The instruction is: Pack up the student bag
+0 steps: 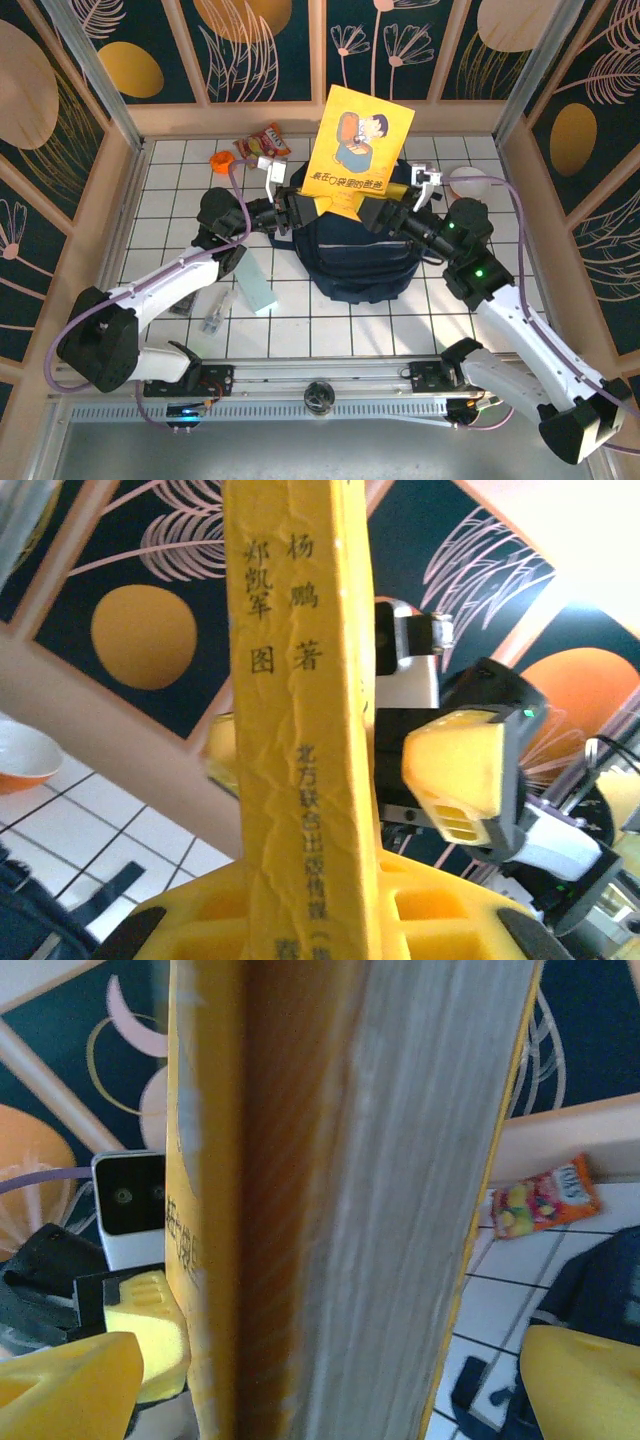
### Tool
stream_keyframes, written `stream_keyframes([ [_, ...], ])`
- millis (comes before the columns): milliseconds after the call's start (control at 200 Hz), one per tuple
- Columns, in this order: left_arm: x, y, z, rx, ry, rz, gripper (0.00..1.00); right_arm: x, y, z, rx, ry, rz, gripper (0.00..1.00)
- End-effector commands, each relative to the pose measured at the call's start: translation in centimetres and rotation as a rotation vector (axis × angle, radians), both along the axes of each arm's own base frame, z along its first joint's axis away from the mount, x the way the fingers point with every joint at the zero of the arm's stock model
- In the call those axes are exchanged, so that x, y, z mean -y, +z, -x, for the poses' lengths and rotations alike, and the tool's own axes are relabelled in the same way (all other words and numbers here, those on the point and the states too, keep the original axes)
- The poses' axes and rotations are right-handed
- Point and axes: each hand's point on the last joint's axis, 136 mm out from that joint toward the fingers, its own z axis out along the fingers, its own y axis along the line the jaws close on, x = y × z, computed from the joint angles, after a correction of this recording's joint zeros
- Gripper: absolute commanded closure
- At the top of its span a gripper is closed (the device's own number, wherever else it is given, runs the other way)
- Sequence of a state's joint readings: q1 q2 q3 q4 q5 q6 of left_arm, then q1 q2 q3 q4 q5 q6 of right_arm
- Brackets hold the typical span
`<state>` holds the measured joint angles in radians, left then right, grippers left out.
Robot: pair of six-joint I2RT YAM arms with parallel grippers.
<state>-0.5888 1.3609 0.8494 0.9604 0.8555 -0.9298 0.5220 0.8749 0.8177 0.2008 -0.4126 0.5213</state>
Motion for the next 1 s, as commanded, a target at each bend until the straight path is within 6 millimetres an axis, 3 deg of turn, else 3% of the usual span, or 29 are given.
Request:
stream_keyframes([
  [0,-0.7,5.0,2.4,0.161,-0.053,0.137,0.99,-1.1,2.5,2.0,0.072,0.169,-0.075,0.04],
  [120,-0.2,4.6,2.6,0.138,-0.075,0.144,0.99,-1.5,3.3,3.5,0.129,0.260,-0.096,0.13],
  [240,0.0,3.7,2.1,0.125,-0.052,0.136,0.94,-1.2,3.9,4.3,0.174,0.276,-0.094,0.55],
  [335,0.3,2.0,0.2,0.101,0.051,0.065,0.76,-0.4,4.1,4.9,0.222,0.251,-0.072,0.84],
  [395,0.0,1.0,-0.6,0.114,0.120,0.026,0.62,0.4,4.0,5.1,0.251,0.202,-0.052,0.95],
  [505,-0.6,-0.6,-1.5,0.173,0.227,-0.070,0.44,2.0,3.1,5.3,0.306,0.084,0.022,1.00],
  [696,-2.0,-2.4,-1.9,0.440,0.353,-0.345,0.33,4.7,-0.3,4.9,0.318,-0.084,0.237,1.00],
  [891,-2.6,-4.8,0.9,0.803,0.216,-0.567,0.25,5.6,-5.6,4.6,0.285,-0.085,0.502,1.00],
  [981,-3.1,-6.2,1.2,0.858,0.187,-0.633,0.21,5.8,-7.9,4.5,0.276,-0.058,0.618,1.00],
  [996,-3.1,-5.3,1.1,0.882,0.197,-0.629,0.21,5.8,-8.2,4.5,0.271,-0.051,0.635,1.00],
])
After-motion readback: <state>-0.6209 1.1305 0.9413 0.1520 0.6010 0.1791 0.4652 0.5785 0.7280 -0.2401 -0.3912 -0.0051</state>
